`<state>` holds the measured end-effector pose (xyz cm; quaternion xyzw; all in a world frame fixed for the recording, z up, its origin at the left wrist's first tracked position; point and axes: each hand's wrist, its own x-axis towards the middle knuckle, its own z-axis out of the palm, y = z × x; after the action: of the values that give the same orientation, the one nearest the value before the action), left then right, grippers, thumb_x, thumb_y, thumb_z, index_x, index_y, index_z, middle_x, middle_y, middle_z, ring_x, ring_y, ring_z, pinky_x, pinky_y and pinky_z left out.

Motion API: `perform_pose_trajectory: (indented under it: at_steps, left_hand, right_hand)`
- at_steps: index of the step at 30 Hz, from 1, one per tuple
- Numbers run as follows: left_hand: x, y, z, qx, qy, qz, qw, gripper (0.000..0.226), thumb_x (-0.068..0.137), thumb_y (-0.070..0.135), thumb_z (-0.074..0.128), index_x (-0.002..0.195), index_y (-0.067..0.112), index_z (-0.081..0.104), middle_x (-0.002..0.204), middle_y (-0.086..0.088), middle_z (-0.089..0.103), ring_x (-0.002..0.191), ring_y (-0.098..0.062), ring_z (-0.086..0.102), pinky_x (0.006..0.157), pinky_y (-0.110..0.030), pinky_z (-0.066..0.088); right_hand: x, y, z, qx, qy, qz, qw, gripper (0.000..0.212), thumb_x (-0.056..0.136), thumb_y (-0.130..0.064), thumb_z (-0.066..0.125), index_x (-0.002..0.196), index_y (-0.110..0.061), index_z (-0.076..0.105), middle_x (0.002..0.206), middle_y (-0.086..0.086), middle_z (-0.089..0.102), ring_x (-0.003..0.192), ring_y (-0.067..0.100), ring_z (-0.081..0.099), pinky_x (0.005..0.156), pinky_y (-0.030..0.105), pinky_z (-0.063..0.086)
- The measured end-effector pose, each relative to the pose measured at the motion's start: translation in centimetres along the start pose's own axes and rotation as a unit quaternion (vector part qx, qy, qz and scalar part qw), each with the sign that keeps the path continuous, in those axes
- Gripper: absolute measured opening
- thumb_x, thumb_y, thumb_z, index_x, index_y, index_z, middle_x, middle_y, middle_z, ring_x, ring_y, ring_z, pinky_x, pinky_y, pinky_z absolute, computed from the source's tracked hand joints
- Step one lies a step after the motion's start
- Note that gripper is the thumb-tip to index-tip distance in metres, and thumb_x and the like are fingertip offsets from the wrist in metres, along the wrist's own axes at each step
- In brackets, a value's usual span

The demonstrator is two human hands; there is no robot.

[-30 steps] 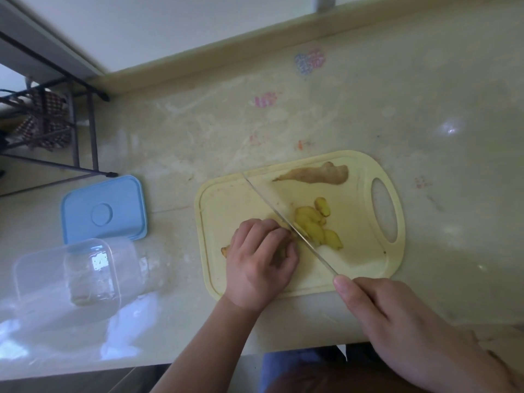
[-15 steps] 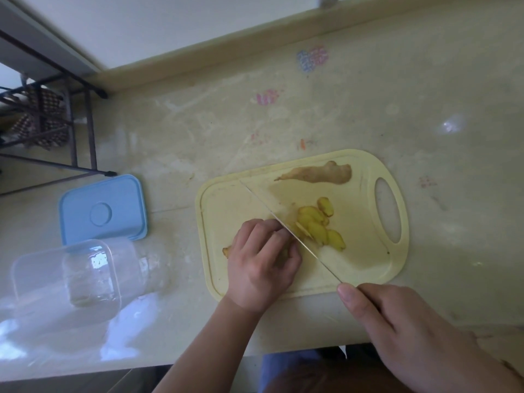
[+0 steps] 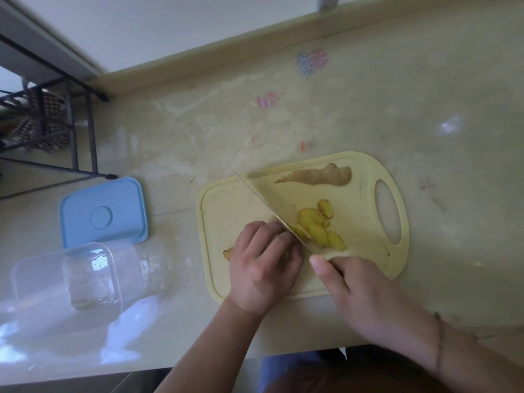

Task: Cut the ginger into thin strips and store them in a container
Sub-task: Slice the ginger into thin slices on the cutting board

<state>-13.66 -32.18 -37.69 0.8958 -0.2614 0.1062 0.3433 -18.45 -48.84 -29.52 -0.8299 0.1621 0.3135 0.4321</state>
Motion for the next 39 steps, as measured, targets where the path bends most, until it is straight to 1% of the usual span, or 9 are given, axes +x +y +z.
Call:
perform_pose_trajectory:
  at_steps: [6,9,12,17,21,24,29,35,39]
  left_hand:
    - [0.0,-0.1,-0.1,0.005,0.005,0.003,1.000,0.006,0.082,0.006,0.078,0.081,0.001,0.075,0.088,-0.010,0.069,0.077,-0.031,0.062,0.075,-0.036,0.052]
    - [0.0,-0.1,0.0,0.009,0.010,0.003,1.000,0.006,0.084,0.007,0.075,0.081,0.001,0.075,0.088,-0.009,0.070,0.078,-0.031,0.063,0.075,-0.036,0.052]
    - [-0.2,-0.2,0.1,0.008,0.015,0.000,1.000,0.007,0.085,0.007,0.074,0.082,0.001,0.076,0.088,-0.009,0.070,0.078,-0.031,0.064,0.075,-0.037,0.053]
    - [-0.2,-0.1,0.1,0.005,0.016,0.003,1.000,0.006,0.084,0.007,0.075,0.081,0.001,0.076,0.088,-0.010,0.070,0.078,-0.032,0.064,0.074,-0.037,0.053]
    - [-0.2,-0.1,0.1,0.003,0.009,0.006,1.000,0.003,0.082,0.004,0.076,0.082,0.001,0.076,0.089,-0.010,0.070,0.079,-0.033,0.064,0.074,-0.038,0.053]
    - [-0.2,-0.1,0.1,-0.002,0.008,0.005,1.000,0.004,0.083,0.005,0.076,0.084,0.001,0.076,0.090,-0.010,0.071,0.080,-0.033,0.064,0.075,-0.039,0.053]
    - [-0.2,-0.1,0.0,-0.008,0.005,0.000,1.000,0.007,0.085,0.007,0.074,0.085,0.000,0.076,0.093,-0.011,0.071,0.080,-0.034,0.063,0.075,-0.039,0.052]
    - [-0.4,-0.3,-0.3,-0.011,-0.001,-0.002,1.000,0.004,0.083,0.004,0.075,0.083,0.000,0.075,0.088,-0.012,0.068,0.079,-0.032,0.062,0.075,-0.038,0.051]
    - [-0.4,-0.3,-0.2,-0.004,0.006,-0.001,1.000,0.003,0.083,0.004,0.076,0.083,0.001,0.076,0.089,-0.011,0.070,0.079,-0.032,0.064,0.076,-0.036,0.052]
  right_hand:
    - [-0.3,-0.1,-0.7,0.044,-0.001,0.004,0.999,0.066,0.075,-0.080,0.020,0.055,-0.020,0.039,0.041,-0.013,0.046,0.045,0.006,0.045,0.055,0.025,0.039]
    - [-2.1,0.8,-0.8,0.046,0.009,0.006,0.999,0.079,0.077,-0.090,0.017,0.058,-0.017,0.039,0.044,-0.008,0.046,0.046,0.009,0.045,0.056,0.028,0.037]
    - [-3.3,1.2,-0.8,0.036,0.006,-0.008,0.999,0.087,0.063,-0.106,0.006,0.066,-0.029,0.047,0.049,-0.007,0.044,0.048,0.009,0.043,0.054,0.024,0.035]
    - [-3.8,1.2,-0.8,0.026,0.005,0.001,1.000,0.086,0.058,-0.107,0.003,0.066,-0.036,0.049,0.049,-0.009,0.045,0.049,0.009,0.044,0.054,0.023,0.035]
    - [-3.8,1.2,-0.5,0.028,0.000,0.012,1.000,0.077,0.070,-0.100,0.007,0.066,-0.035,0.050,0.048,-0.009,0.045,0.050,0.012,0.043,0.055,0.024,0.034]
    - [-2.6,1.0,-0.3,0.034,-0.006,0.023,0.999,0.077,0.077,-0.089,0.014,0.058,-0.018,0.037,0.044,-0.010,0.044,0.047,0.011,0.042,0.055,0.024,0.037]
    - [0.2,0.1,0.5,0.016,-0.006,-0.014,1.000,0.065,0.078,-0.080,0.019,0.057,-0.023,0.042,0.045,-0.023,0.052,0.048,0.007,0.049,0.054,0.027,0.039]
    - [-1.6,1.2,-0.5,0.045,0.022,0.002,0.999,0.084,0.076,-0.096,0.014,0.057,-0.017,0.039,0.047,-0.005,0.048,0.045,0.009,0.044,0.056,0.029,0.039]
    - [-3.1,1.0,-0.6,0.029,0.012,0.012,0.999,0.075,0.083,-0.085,0.020,0.059,-0.016,0.037,0.048,-0.006,0.043,0.049,0.011,0.043,0.057,0.025,0.036]
